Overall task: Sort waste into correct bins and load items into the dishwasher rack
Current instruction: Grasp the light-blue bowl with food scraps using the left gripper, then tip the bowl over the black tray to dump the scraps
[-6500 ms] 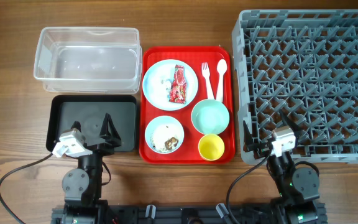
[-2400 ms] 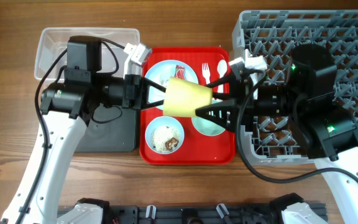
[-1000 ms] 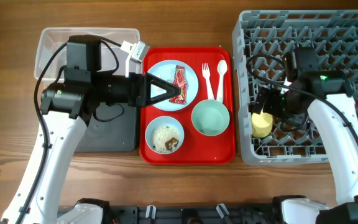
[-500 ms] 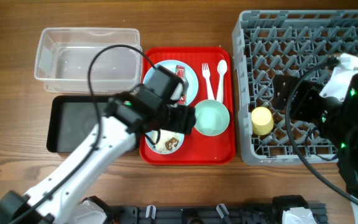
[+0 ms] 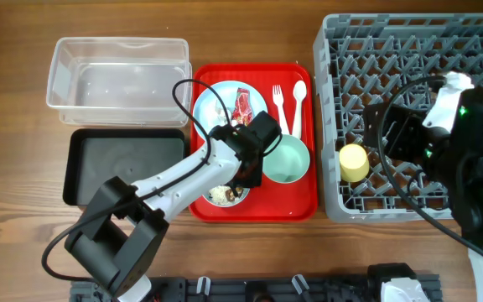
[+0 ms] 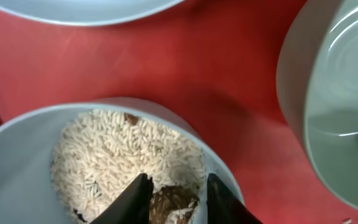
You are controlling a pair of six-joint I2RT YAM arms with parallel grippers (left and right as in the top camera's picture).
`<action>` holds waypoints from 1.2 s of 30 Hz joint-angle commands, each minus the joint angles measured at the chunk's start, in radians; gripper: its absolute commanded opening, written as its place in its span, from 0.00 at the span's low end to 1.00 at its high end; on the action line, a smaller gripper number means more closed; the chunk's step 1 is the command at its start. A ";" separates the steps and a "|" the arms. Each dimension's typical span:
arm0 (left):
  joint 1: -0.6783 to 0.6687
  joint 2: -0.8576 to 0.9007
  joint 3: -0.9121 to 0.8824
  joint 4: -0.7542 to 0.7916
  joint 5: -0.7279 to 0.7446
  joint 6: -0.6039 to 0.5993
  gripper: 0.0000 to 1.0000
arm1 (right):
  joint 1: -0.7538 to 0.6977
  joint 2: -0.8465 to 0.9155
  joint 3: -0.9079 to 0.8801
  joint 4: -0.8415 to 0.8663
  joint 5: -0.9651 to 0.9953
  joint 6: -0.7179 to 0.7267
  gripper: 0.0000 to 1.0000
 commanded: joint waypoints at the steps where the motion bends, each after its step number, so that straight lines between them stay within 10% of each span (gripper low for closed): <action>1: -0.006 -0.044 -0.011 -0.039 -0.006 -0.014 0.30 | -0.004 0.017 0.010 -0.008 -0.011 -0.014 1.00; 12: -0.101 -0.061 -0.068 0.068 0.047 0.066 0.52 | -0.004 0.019 0.010 -0.009 -0.012 -0.013 1.00; 18: -0.103 -0.017 -0.070 0.104 0.021 0.065 0.35 | -0.004 0.019 0.010 -0.009 -0.012 -0.010 1.00; 22: -0.103 -0.012 -0.071 0.109 0.013 0.065 0.04 | -0.004 0.019 0.010 -0.011 -0.012 -0.010 1.00; 36: 0.006 -0.326 0.003 -0.062 0.005 0.069 0.04 | -0.004 0.019 0.010 -0.031 -0.012 -0.010 1.00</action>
